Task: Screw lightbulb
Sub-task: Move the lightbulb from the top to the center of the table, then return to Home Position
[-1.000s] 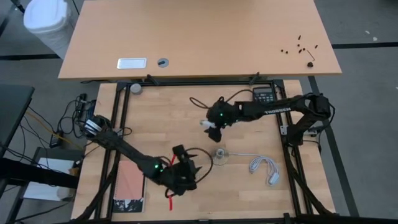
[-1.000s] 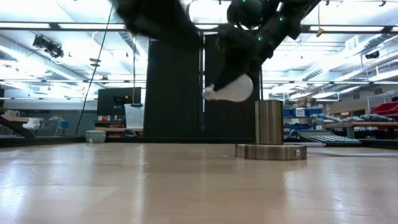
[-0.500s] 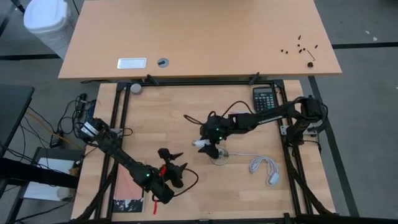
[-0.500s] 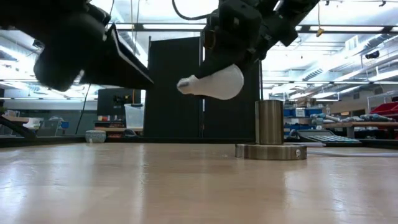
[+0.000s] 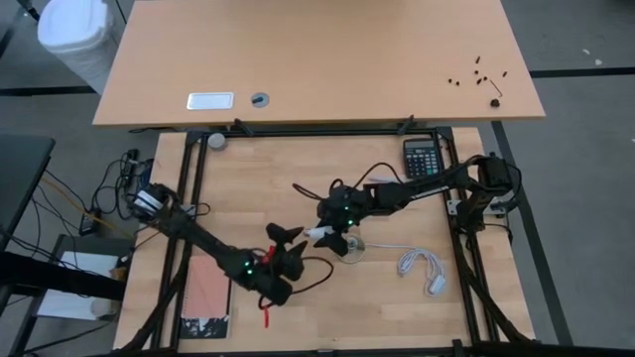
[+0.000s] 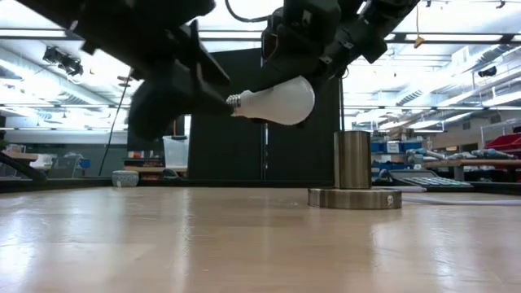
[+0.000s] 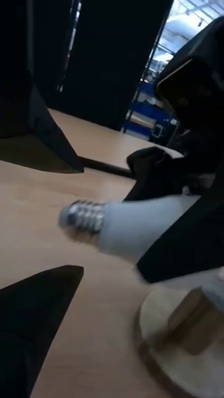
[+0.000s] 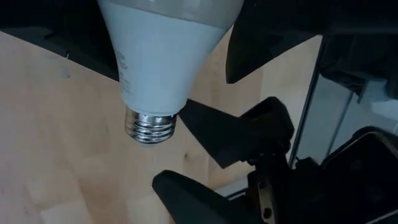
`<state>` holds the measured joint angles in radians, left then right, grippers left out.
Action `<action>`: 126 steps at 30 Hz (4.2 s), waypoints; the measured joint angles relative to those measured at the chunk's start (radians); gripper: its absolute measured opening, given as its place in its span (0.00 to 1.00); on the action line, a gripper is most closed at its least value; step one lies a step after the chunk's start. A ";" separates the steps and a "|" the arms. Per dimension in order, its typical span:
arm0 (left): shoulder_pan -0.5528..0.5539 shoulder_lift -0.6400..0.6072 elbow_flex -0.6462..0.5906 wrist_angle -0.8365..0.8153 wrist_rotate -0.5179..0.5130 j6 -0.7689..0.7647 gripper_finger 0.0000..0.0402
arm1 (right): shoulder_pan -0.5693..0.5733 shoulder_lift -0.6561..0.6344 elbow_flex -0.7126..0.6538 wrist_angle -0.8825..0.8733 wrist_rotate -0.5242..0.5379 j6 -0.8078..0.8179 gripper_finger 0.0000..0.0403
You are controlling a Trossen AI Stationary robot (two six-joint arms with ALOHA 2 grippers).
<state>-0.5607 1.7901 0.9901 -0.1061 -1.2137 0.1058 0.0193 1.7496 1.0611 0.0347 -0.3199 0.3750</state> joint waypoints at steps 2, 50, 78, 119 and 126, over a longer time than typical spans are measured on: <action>0.018 0.000 0.000 0.051 0.000 0.042 0.64 | 0.000 0.000 0.000 -0.001 0.000 0.001 0.67; 0.016 0.000 0.001 -0.246 0.263 -0.393 0.39 | -0.063 -0.210 0.000 -0.122 0.008 -0.009 0.74; 0.055 0.000 0.034 -0.445 0.740 -0.657 0.57 | 0.052 -0.467 -0.001 -0.472 0.248 -0.034 0.73; -0.253 -0.184 0.346 -0.695 0.376 -0.713 0.56 | 0.525 -0.858 -0.154 -0.452 0.546 -0.110 0.72; -0.287 -0.187 0.316 -0.676 0.347 -0.714 0.54 | 0.636 -0.928 -0.231 -0.330 0.554 -0.105 0.72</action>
<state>-0.8478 1.6032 1.3062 -0.7825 -0.8671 -0.6079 0.6548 0.8219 0.8299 -0.2953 0.2342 0.2700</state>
